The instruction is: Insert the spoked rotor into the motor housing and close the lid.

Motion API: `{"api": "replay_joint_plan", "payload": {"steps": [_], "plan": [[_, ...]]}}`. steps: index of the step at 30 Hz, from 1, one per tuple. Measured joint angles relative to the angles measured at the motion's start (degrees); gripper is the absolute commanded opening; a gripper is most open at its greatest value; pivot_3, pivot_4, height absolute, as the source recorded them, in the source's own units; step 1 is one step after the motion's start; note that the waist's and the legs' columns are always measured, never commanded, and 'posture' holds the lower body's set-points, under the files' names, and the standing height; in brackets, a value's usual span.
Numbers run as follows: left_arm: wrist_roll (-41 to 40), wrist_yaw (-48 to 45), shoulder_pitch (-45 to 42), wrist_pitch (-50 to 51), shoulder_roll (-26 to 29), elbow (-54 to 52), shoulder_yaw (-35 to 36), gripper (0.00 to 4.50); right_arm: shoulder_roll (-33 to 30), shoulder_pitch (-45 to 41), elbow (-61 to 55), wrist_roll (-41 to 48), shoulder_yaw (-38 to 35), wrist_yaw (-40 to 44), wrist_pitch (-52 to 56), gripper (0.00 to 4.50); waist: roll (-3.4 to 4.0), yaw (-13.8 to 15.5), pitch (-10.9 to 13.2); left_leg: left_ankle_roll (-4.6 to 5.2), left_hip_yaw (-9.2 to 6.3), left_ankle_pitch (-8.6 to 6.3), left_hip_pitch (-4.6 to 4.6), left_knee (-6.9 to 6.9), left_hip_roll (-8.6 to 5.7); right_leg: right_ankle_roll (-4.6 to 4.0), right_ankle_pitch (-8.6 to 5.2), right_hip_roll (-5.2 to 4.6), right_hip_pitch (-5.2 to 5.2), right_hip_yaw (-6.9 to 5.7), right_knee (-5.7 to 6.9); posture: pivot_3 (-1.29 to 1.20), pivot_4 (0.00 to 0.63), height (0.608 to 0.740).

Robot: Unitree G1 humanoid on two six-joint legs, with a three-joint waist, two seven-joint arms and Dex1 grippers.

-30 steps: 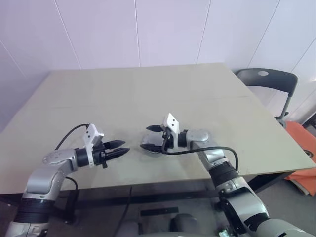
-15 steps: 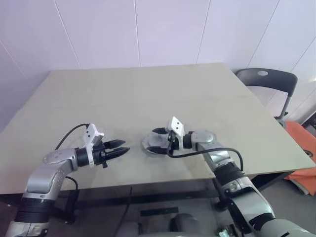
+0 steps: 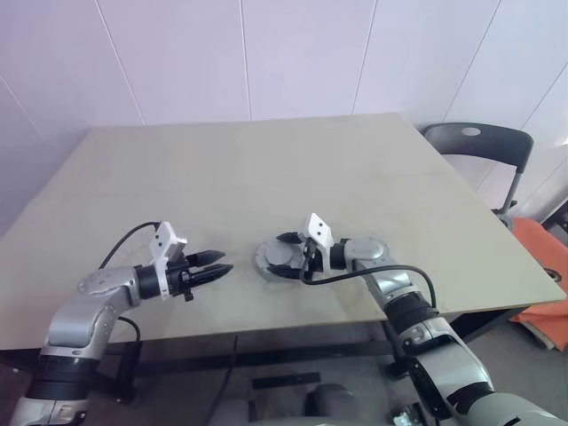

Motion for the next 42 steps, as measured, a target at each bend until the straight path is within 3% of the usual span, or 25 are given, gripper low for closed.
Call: {"api": "replay_joint_plan", "payload": {"steps": [3, 6, 8, 9, 23, 29, 33, 42], "plan": [[0.0, 0.14, 0.09, 0.0, -0.22, -0.01, 0.0, 2.07, 0.34, 0.0, 0.01, -0.38, -0.02, -0.16, -0.01, 4.48, 0.0, -0.05, 0.0, 0.0, 0.0, 0.0, 0.01, 0.0, 0.0, 0.0, 0.0, 0.0, 0.0, 0.0, 0.01, 0.0, 0.0, 0.74], [0.0, 0.22, 0.11, 0.0, -0.31, -0.05, 0.0, 2.07, 0.78, -0.09, 0.59, -0.6, -0.09, -0.72, -0.28, 3.89, 0.0, -0.06, 0.0, 0.0, 0.0, 0.0, 0.03, -0.01, 0.01, 0.0, 0.0, 0.01, 0.0, 0.0, 0.02, 0.0, 0.0, 0.74], [0.0, 0.27, 0.18, 0.0, -0.31, -0.12, 0.01, 2.07, 0.85, -0.37, 1.06, -0.98, -0.22, -1.27, -0.78, 3.26, 0.0, -0.06, 0.0, 0.0, 0.0, 0.0, 0.03, -0.01, 0.01, 0.0, 0.0, 0.01, 0.0, 0.0, 0.02, 0.0, 0.0, 0.74], [0.0, 0.35, 0.25, 0.0, -0.31, -0.14, 0.01, 2.07, 0.88, -0.42, 1.29, -1.03, -0.21, -1.33, -1.11, 3.22, 0.0, -0.09, 0.0, 0.0, 0.0, 0.0, 0.03, -0.01, 0.01, 0.0, 0.0, 0.01, 0.0, 0.0, 0.02, 0.0, 0.0, 0.74], [-0.35, 1.18, 0.23, 0.07, -0.29, -0.22, 0.03, 2.07, 0.96, -1.17, 2.9, -1.61, 0.35, -1.24, -2.42, 3.22, -0.01, -0.13, -0.01, 0.0, 0.01, 0.0, 0.23, 0.0, 0.01, -0.01, 0.0, 0.02, 0.16, 0.02, 0.06, 0.0, 0.0, 0.74], [-0.34, 1.65, -1.67, 0.17, -0.46, -0.04, 0.02, 2.07, 1.09, -2.43, 4.49, -1.38, 0.23, -0.26, -0.57, 3.22, -0.02, -0.15, -0.01, 0.0, 0.02, 0.0, 0.34, 0.0, 0.01, -0.01, 0.0, 0.03, 0.29, 0.02, 0.05, 0.0, 0.0, 0.74], [-0.34, 1.92, -3.86, 0.33, -1.24, 0.55, -0.11, 2.07, 1.41, -3.36, 6.7, -1.37, 0.18, 0.12, -0.24, 3.22, -0.03, -0.15, -0.02, 0.0, 0.05, 0.0, 0.89, -0.06, 0.01, -0.17, -0.12, 0.03, 0.82, 0.02, 0.0, 0.0, 0.0, 0.74], [0.04, 1.39, -7.01, 0.83, -1.83, 2.21, -1.22, 2.07, 2.01, -4.34, 9.9, -1.6, 0.06, 0.06, -2.99, 3.22, -0.09, -0.37, -0.07, 0.0, 0.03, 0.0, 0.94, 0.0, 0.01, -0.19, -0.12, 0.06, 0.89, 0.03, 0.02, 0.0, 0.0, 0.74]]}}
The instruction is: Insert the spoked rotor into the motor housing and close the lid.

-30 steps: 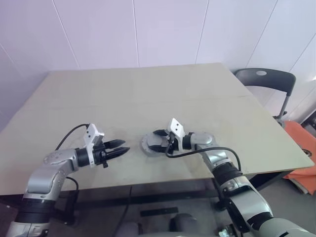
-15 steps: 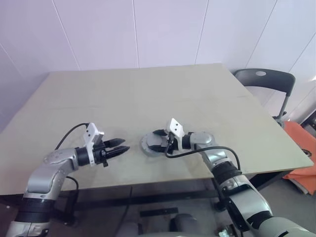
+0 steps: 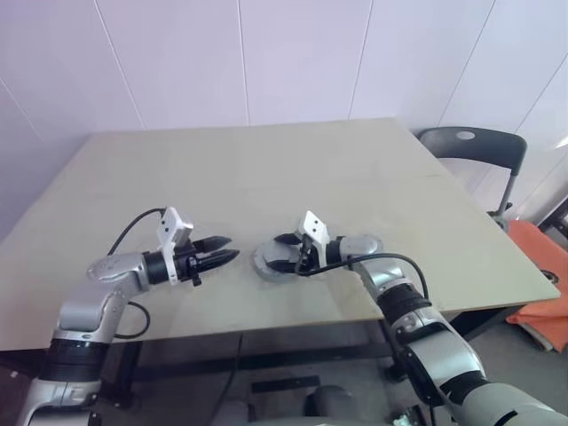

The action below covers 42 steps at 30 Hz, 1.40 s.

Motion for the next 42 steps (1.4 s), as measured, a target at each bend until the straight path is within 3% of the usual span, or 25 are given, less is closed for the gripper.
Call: {"api": "replay_joint_plan", "payload": {"steps": [15, 27, 33, 42], "plan": [[2.08, -0.34, -0.19, -1.09, -1.01, 1.02, -1.71, 2.07, 0.97, -0.57, 2.45, -0.91, 0.21, -0.33, -3.86, 3.22, 0.0, -1.02, -0.01, 0.0, -0.03, 0.0, 0.03, -0.01, 0.0, 0.05, 0.02, -0.04, 0.06, 0.04, -0.01, 0.0, 0.0, 0.74], [9.58, 1.21, -6.47, -8.32, -11.94, 16.39, -8.79, 2.07, 1.11, -0.68, 2.84, -0.97, 0.0, -0.24, -4.03, 3.22, -0.01, -1.02, -0.04, 0.0, -0.05, 0.0, 0.02, 0.01, -0.02, 0.15, 0.09, 0.0, 0.06, 0.05, -0.02, 0.0, 0.0, 0.74], [10.28, 0.85, -8.7, -8.84, -12.13, 17.9, -8.6, 0.15, 1.01, -0.28, 2.31, -0.98, -0.13, -0.37, -3.96, 3.22, -0.01, -1.01, -0.04, 0.0, -0.07, 0.0, 0.01, 0.01, -0.02, 0.15, 0.08, -0.02, 0.07, 0.04, -0.03, 0.0, 0.0, 0.74], [10.59, 0.74, -9.15, -9.46, -12.27, 20.16, -8.23, 0.02, 0.95, 0.02, 1.87, -1.01, -0.35, -0.43, -3.71, 3.22, -0.01, -0.99, -0.04, 0.0, -0.08, 0.0, 0.0, 0.0, -0.02, 0.15, 0.08, -0.04, 0.06, 0.04, -0.05, 0.0, 0.0, 0.74]]}}
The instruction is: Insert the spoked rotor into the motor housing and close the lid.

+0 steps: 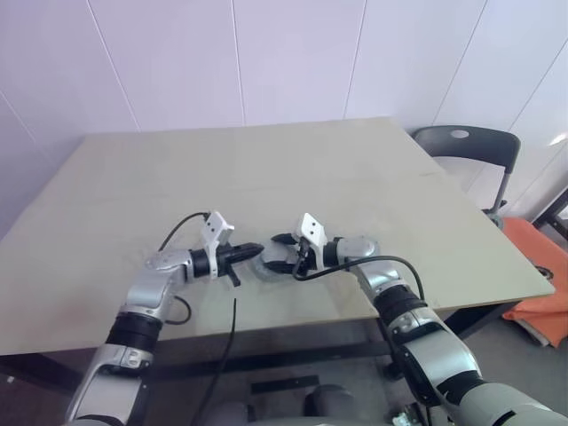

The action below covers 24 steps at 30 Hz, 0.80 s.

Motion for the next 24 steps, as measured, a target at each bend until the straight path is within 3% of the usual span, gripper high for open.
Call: {"api": "replay_joint_plan", "payload": {"steps": [8, 24], "plan": [[2.42, 1.44, -1.13, -2.72, -3.14, 3.21, -0.64, 0.02, -0.06, 0.63, -0.71, 0.02, -0.28, -0.25, 0.06, 3.22, -0.01, 0.03, 0.0, 0.0, -0.01, 0.0, -0.01, -0.02, 0.0, 0.02, 0.0, 0.0, 0.01, -0.01, -0.03, 0.0, 0.0, 0.74], [4.89, 0.1, -1.08, -5.47, -3.08, 4.33, -2.4, 0.02, -0.36, 1.07, -1.01, -0.07, -0.16, -0.59, 0.59, 3.22, 0.07, 0.16, -0.38, 0.0, -0.01, 0.0, 0.02, -0.09, -0.01, -0.1, -0.12, -0.03, 0.17, -0.03, -0.13, 0.0, 0.0, 0.74]]}}
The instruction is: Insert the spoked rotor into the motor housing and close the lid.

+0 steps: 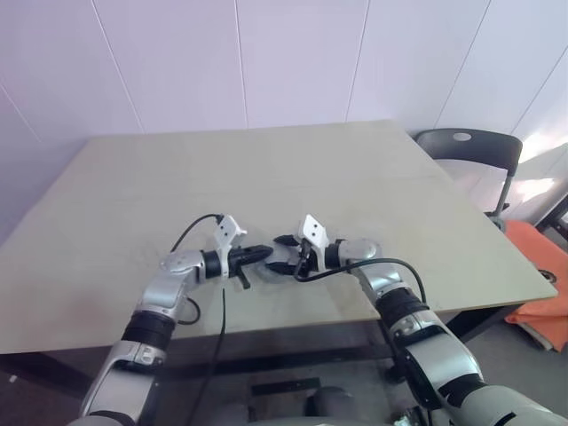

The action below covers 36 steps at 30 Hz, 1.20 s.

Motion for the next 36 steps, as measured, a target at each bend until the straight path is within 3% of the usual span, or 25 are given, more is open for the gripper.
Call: {"api": "replay_joint_plan", "payload": {"steps": [6, 8, 10, 19, 28, 36], "plan": [[-0.03, -1.14, 0.84, 0.62, 0.22, -1.19, -0.05, 0.02, -0.1, -0.08, -0.14, 0.02, -0.07, 0.13, 1.07, 3.22, 0.07, 0.09, -0.12, 0.0, 0.0, 0.0, 0.01, 0.0, -0.01, 0.0, -0.01, -0.03, 0.0, 0.0, -0.02, 0.0, 0.0, 0.74], [-0.03, -1.13, 0.96, 0.65, 0.21, -1.27, -0.05, 0.0, -0.15, -0.1, -0.15, 0.0, -0.05, 0.14, 1.13, 3.97, 0.08, 0.12, -0.18, 0.0, 0.0, 0.0, 0.01, 0.0, -0.01, 0.06, -0.05, -0.03, 0.0, 0.0, -0.03, 0.0, 0.0, 0.74], [-0.05, -1.16, 1.11, 0.68, 0.2, -1.6, -0.05, 0.0, -0.34, -0.16, -0.01, -0.03, -0.25, -0.37, 1.17, 4.44, 0.09, 0.17, -0.18, 0.0, -0.01, 0.0, 0.01, -0.01, -0.01, 0.06, -0.05, -0.03, -0.02, 0.0, -0.04, 0.0, 0.0, 0.74], [-0.12, -1.01, 1.51, 0.9, 0.01, -2.13, 0.01, 0.0, -0.46, -0.58, 0.37, 0.2, -0.6, -0.12, 1.99, 4.44, 0.09, 0.32, -0.19, 0.0, -0.01, 0.0, 0.0, -0.03, -0.01, 0.13, -0.1, -0.05, -0.02, 0.0, -0.07, 0.0, 0.0, 0.74], [-0.22, -1.02, 1.66, 0.91, -0.4, -2.29, 0.03, 0.0, -2.26, -0.82, -1.52, 3.81, -3.03, 5.37, 8.02, 4.44, 0.11, 1.14, -0.17, 0.06, -0.01, -0.04, -0.13, -0.14, -0.01, 0.14, 0.0, -0.04, -0.26, -0.01, -0.18, 0.0, 0.0, 0.74], [-0.26, -0.95, 1.61, 0.53, -0.78, -2.2, 0.09, 0.0, -3.26, -5.42, -4.82, 9.88, -7.15, 8.0, 21.72, 4.44, 0.22, 1.32, -0.06, 0.06, 0.0, -0.04, -0.23, -0.13, -0.01, 0.11, -0.02, -0.08, -0.35, -0.01, -0.19, 0.0, 0.0, 0.74]]}}
